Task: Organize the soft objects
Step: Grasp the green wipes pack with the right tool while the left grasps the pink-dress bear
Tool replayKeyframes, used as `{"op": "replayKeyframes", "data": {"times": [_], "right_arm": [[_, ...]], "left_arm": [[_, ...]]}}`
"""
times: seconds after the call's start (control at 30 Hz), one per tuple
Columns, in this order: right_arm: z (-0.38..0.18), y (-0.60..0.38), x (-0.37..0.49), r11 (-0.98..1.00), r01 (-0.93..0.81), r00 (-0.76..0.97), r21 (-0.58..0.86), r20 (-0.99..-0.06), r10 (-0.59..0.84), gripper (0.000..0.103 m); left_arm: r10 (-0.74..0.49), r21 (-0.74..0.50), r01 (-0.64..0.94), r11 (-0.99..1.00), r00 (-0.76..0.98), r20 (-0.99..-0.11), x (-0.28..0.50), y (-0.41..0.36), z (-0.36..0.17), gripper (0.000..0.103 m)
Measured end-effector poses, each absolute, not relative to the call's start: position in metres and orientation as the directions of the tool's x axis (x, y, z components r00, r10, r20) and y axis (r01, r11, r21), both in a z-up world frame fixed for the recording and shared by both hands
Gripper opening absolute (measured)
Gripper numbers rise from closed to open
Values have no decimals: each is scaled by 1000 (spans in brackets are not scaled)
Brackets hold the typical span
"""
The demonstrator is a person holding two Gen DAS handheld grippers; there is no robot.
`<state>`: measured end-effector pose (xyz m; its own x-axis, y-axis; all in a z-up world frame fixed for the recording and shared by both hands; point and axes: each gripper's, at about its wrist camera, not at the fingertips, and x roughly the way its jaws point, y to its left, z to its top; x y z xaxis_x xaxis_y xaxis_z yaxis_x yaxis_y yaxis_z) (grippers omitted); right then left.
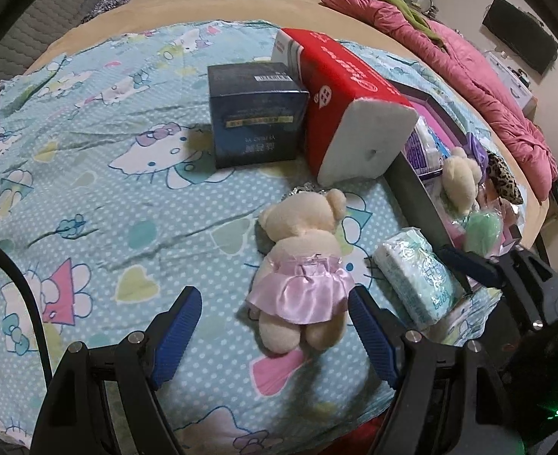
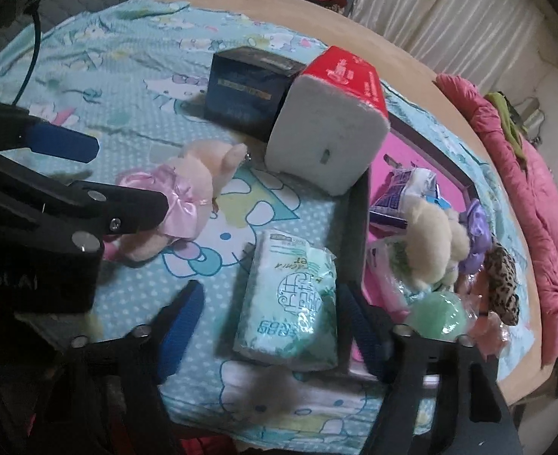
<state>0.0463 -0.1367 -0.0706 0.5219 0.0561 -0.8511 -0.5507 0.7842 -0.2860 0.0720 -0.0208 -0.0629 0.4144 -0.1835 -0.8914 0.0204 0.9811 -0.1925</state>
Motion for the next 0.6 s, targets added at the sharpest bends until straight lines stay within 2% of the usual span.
{"op": "replayKeyframes", "data": {"times": [0.1,0.23,0.33,0.43,0.6], "right_arm": [[-75,-138,53,792,-544,515,-275,-856,56,65],[-83,-136,64,784,-537,525,-310,-851,23,46],[-84,-139,70,787,-534,537,-309,-843,33,40],[-78,-146,74,807,-525,543,-271,-836,72,34],[-53,-166,73,846,-518,547,-129,-810,212,33]], "left_arm": [[-184,-192,22,981,407,-895,76,-22,-67,79],[-188,-196,22,980,397,-898,81,-24,-72,79],[-193,-201,21,979,389,-901,86,-25,-76,79],[-189,-199,15,980,379,-906,93,-27,-81,79],[-193,-211,-9,977,370,-909,100,-25,-87,79]]}}
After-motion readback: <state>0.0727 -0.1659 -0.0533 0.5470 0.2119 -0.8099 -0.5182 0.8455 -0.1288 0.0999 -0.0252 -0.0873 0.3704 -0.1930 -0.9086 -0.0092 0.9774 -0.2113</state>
